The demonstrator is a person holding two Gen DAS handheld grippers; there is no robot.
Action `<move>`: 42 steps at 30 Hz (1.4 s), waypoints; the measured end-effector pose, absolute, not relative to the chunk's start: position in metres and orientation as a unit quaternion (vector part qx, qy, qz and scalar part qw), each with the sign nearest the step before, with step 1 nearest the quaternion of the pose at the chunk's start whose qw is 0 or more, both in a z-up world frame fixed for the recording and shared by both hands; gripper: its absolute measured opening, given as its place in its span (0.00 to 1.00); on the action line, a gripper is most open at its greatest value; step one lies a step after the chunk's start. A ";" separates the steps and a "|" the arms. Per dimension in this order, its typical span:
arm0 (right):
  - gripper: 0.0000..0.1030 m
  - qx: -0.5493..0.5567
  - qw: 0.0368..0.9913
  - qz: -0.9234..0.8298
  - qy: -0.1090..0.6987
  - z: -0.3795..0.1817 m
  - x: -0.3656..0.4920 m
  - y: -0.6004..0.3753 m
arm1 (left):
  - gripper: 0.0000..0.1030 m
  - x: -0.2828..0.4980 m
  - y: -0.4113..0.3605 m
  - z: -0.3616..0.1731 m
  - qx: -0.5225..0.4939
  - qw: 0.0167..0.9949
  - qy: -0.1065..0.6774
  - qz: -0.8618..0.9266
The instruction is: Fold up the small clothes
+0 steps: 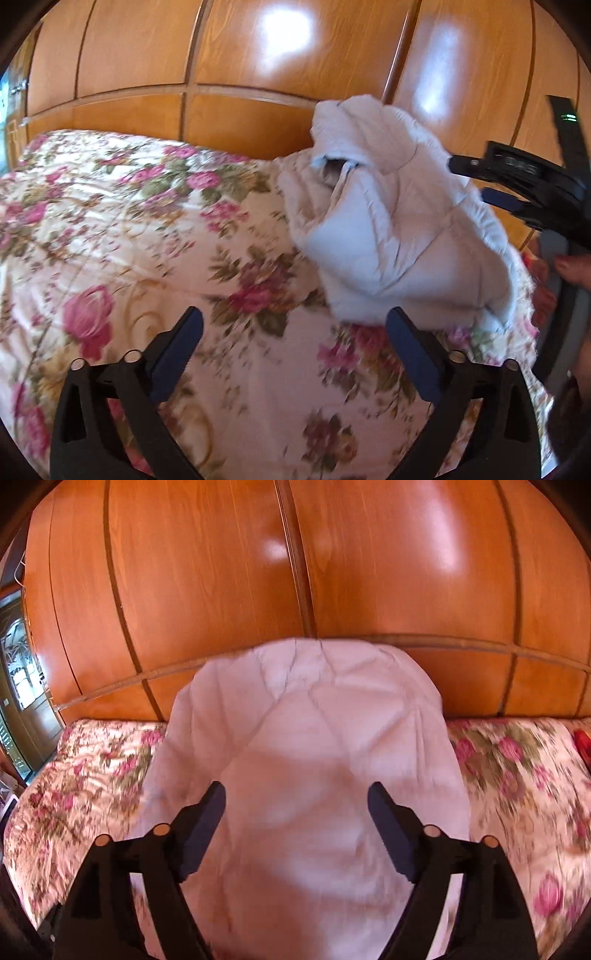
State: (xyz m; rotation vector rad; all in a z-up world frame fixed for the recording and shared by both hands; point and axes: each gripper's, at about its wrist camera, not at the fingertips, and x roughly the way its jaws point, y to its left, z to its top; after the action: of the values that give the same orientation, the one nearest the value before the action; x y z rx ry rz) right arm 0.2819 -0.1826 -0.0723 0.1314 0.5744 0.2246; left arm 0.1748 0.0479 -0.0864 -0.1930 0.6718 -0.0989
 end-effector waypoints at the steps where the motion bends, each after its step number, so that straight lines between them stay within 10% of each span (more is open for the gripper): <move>1: 0.82 0.063 0.951 0.102 0.285 -0.075 0.273 -0.184 | 0.96 0.170 0.048 -0.085 -0.091 0.938 0.331 -0.045; 6: 0.98 0.085 0.950 0.059 0.295 -0.089 0.216 -0.204 | 0.96 0.145 0.045 -0.077 -0.054 0.945 0.322 -0.013; 42: 0.98 0.052 0.961 0.034 0.268 -0.070 0.080 -0.224 | 0.96 0.052 0.023 -0.020 -0.024 0.951 0.306 0.032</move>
State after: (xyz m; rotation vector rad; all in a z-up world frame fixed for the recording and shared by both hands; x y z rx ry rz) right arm 0.0804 -0.2236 -0.0699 0.1045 0.5438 0.0691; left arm 0.0523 0.0227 -0.0195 -0.0485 0.6227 0.0652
